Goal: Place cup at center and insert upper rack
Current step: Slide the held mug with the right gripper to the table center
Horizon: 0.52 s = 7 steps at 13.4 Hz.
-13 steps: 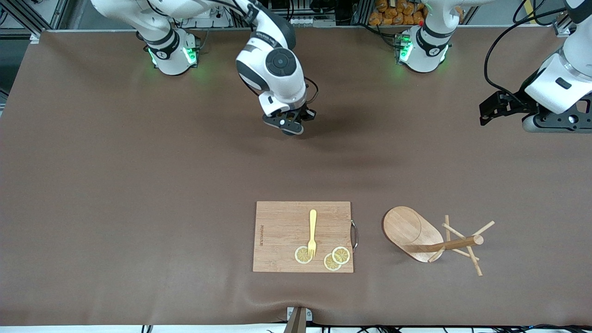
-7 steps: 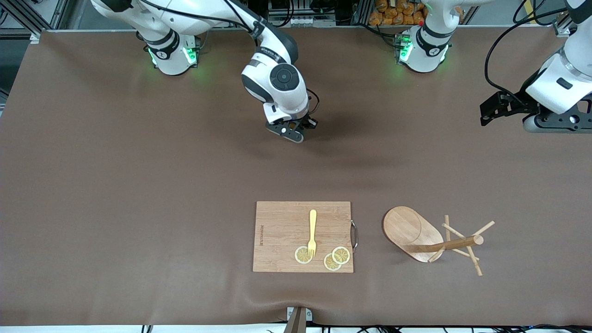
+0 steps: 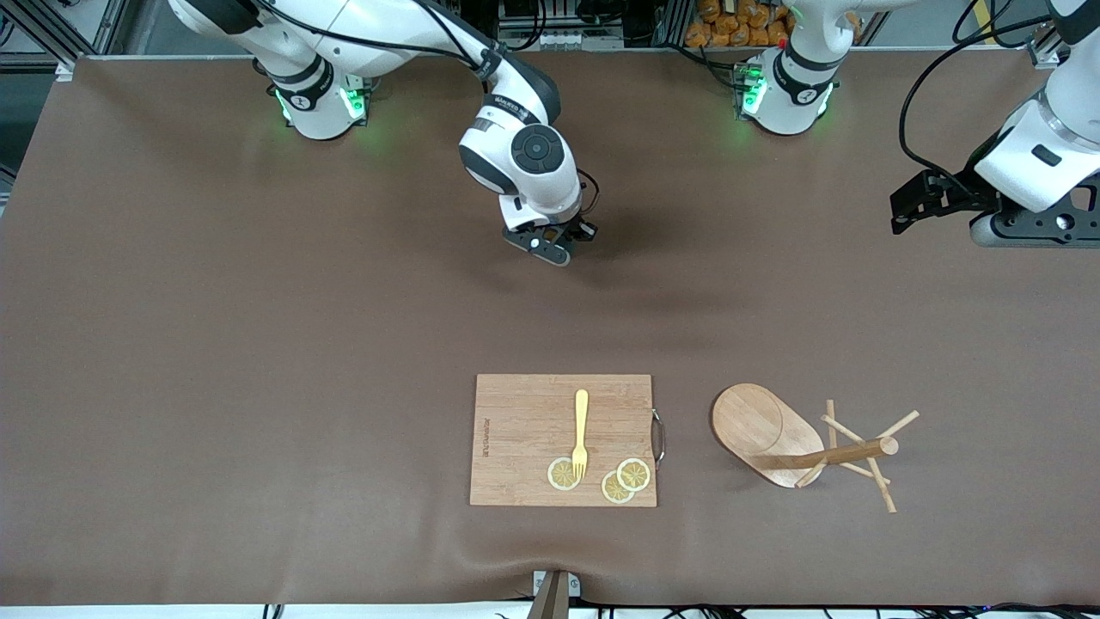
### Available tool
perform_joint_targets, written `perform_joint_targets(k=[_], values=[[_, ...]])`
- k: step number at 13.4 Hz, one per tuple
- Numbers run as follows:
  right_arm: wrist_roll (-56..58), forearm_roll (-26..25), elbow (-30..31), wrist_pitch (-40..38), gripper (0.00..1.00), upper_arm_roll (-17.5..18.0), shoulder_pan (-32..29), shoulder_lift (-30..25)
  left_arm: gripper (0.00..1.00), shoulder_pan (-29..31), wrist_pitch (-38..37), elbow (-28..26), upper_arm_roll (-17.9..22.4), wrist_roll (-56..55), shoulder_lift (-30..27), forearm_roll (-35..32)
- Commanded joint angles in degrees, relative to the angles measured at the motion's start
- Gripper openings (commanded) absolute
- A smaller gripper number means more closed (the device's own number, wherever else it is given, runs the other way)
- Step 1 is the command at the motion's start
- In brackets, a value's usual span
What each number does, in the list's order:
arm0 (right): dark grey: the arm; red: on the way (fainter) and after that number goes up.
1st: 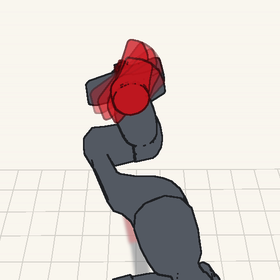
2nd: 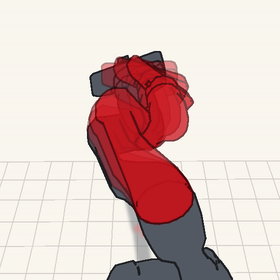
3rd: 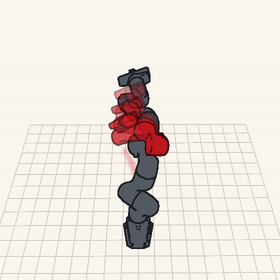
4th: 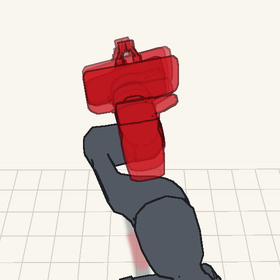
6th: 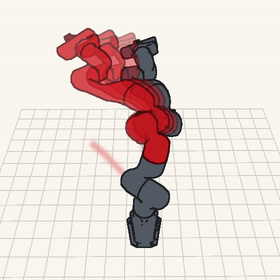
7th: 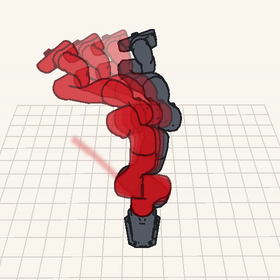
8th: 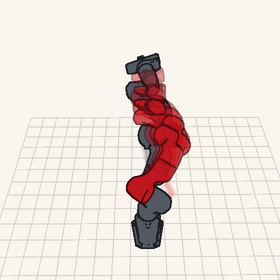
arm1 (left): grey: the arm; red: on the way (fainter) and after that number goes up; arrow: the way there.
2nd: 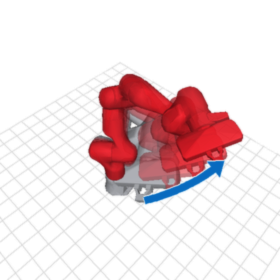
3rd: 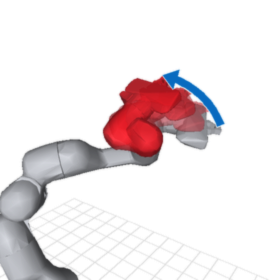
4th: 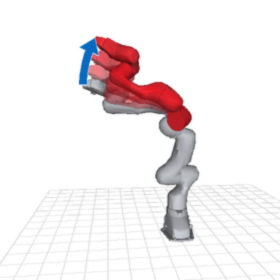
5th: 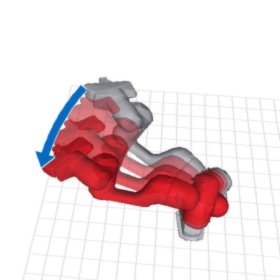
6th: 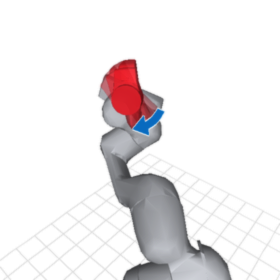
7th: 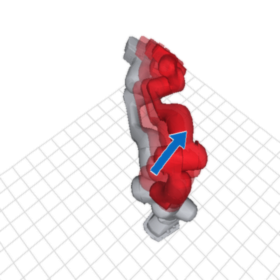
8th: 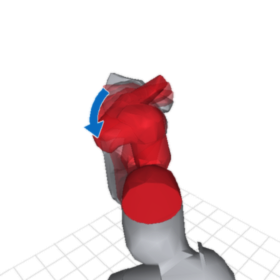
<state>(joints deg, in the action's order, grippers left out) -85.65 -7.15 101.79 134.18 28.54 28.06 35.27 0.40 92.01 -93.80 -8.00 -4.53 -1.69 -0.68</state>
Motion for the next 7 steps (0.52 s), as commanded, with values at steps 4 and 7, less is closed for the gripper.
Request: perform_joint_targets(k=[4, 7], values=[[-1.9, -2.5, -2.1, -0.4, 1.00, -0.4, 0.6, 0.1, 1.00, 0.2, 0.4, -0.2, -1.7, -1.2, -0.3, 0.7], [-0.2, -2.3, -2.5, -0.8, 1.00, -0.1, -1.2, -0.7, 1.00, 0.4, 0.4, 0.1, -3.5, -4.9, -0.4, 0.7]])
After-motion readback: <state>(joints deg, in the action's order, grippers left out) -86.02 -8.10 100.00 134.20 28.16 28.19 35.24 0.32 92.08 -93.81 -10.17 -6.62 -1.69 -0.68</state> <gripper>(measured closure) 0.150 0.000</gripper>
